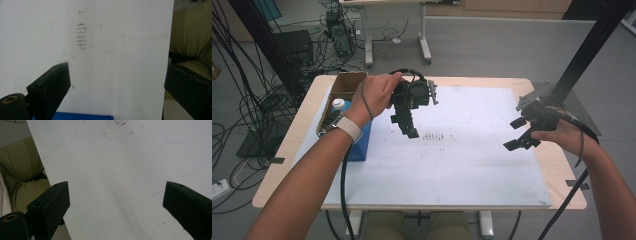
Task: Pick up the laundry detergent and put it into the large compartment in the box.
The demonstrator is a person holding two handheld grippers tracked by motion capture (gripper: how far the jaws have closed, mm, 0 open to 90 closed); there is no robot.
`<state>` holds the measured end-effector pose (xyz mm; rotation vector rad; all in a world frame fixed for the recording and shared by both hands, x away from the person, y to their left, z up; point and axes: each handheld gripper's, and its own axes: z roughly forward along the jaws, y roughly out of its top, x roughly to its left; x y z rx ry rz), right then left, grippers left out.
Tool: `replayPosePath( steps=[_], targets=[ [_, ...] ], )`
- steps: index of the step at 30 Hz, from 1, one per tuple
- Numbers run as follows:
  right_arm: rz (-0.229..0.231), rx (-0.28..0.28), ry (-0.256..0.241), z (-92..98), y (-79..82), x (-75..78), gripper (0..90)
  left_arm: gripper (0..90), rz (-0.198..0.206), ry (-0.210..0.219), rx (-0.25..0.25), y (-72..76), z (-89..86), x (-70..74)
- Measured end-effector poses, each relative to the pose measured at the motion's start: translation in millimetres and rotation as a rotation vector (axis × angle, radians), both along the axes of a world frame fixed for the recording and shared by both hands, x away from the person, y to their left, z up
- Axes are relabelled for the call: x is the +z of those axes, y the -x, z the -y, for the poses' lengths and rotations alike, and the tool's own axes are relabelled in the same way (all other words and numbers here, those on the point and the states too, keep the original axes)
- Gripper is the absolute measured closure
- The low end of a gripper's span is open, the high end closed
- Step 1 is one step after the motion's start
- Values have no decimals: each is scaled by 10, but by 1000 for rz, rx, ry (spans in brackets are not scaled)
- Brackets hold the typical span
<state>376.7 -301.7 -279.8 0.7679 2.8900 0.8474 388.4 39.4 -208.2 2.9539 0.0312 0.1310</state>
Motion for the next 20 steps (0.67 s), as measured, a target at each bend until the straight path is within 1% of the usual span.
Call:
replayPosePath(
  steps=[7,9,20],
  targets=[
    [2,0,0,-15,0,8,72,70,2,4,12,-5,-23,0],
    [3,0,-1,-18,-1,4,72,70,3,-2,12,-7,-28,3],
    [3,-1,-7,-10,17,-18,72,68,8,-1,18,-4,-31,5]
  ],
)
